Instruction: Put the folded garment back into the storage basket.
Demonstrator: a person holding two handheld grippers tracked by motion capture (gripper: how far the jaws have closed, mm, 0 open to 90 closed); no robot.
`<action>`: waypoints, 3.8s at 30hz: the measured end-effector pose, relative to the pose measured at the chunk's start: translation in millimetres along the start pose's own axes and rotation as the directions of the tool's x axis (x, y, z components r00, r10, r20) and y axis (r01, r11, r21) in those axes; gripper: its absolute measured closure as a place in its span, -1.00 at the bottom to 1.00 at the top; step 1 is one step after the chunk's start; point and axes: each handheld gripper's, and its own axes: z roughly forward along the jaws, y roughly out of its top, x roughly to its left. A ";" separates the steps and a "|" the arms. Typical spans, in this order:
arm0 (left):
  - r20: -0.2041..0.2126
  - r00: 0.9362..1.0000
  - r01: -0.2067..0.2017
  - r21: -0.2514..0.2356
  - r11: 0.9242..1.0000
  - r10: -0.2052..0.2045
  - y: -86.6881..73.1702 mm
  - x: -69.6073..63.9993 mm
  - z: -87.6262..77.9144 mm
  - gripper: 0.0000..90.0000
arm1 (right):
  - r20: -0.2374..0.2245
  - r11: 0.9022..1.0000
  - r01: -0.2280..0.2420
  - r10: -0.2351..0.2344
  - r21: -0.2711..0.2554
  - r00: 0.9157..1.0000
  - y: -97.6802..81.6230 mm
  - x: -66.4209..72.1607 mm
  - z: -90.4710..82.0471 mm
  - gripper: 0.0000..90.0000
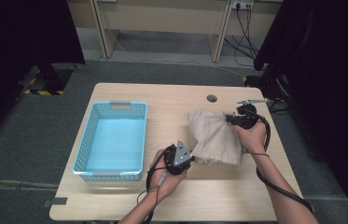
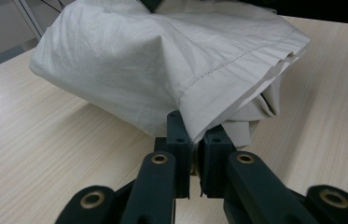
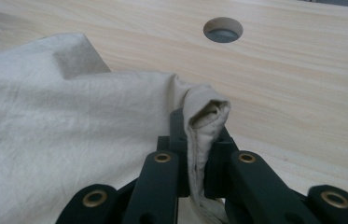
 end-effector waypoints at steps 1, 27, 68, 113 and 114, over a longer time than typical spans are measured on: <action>-0.002 1.000 0.000 -0.002 1.000 0.000 0.3 0.5 -1.2 0.88 | -0.002 1.000 -0.002 0.002 0.000 1.000 0.9 1.3 -0.5 0.90; -0.052 0.999 -0.006 -0.032 0.999 0.004 -1.6 20.3 -38.4 0.87 | -0.038 0.997 0.055 -0.056 -0.045 0.998 24.8 36.4 -3.9 0.90; -0.104 0.993 0.044 -0.057 0.997 -0.050 -20.0 43.6 -75.1 0.88 | -0.080 0.994 0.094 -0.098 -0.057 0.992 40.5 77.4 3.5 0.90; -0.156 0.984 0.077 -0.083 0.993 -0.090 -34.1 58.5 -107.9 0.89 | -0.117 0.988 0.135 -0.143 -0.075 0.983 56.5 115.9 11.4 0.90; -0.157 0.983 0.077 -0.083 0.994 -0.090 -34.3 58.8 -108.5 0.89 | -0.118 0.988 0.132 -0.140 -0.075 0.983 56.6 116.9 11.8 0.90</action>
